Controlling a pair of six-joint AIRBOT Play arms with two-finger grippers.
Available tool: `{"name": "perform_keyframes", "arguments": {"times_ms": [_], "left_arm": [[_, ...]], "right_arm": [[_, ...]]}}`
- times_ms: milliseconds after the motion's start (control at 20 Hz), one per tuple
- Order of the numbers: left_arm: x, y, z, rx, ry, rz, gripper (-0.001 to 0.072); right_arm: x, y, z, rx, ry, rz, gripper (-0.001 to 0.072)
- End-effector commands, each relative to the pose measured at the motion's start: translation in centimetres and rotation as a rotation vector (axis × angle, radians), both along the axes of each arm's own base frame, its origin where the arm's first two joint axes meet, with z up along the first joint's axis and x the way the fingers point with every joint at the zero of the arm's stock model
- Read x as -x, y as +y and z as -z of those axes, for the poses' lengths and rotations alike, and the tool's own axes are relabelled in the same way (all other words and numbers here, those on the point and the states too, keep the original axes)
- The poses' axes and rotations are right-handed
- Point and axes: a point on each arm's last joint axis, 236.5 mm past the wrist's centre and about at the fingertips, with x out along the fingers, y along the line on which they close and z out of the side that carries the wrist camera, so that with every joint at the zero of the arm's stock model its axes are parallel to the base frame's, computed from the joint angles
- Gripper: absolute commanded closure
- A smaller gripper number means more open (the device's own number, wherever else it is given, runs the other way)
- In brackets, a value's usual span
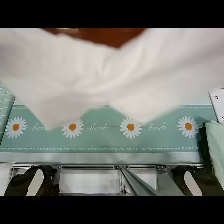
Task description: Fold the shirts.
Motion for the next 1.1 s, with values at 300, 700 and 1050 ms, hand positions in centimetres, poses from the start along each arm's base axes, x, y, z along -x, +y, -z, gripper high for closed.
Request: {"name": "perform_keyframes", "arguments": {"times_ms": [300,700,1050], "left_arm": [[0.8,-0.3,18.8,0.085,0.507,0.038,0.0681],[-3.9,0.3,34.9,0.320,0.823,-0.078,0.0681],[-8.1,-0.7,42.3,0.442,1.035,-0.093,0.0678]], "right_arm": [[1.8,-3.5,15.7,0.037,0.534,0.148,0.0685],[-8.1,-3.7,36.1,-0.169,0.902,0.132,0.0685],[-17.5,-4.8,44.9,-0.302,1.017,0.169,0.0685]]}}
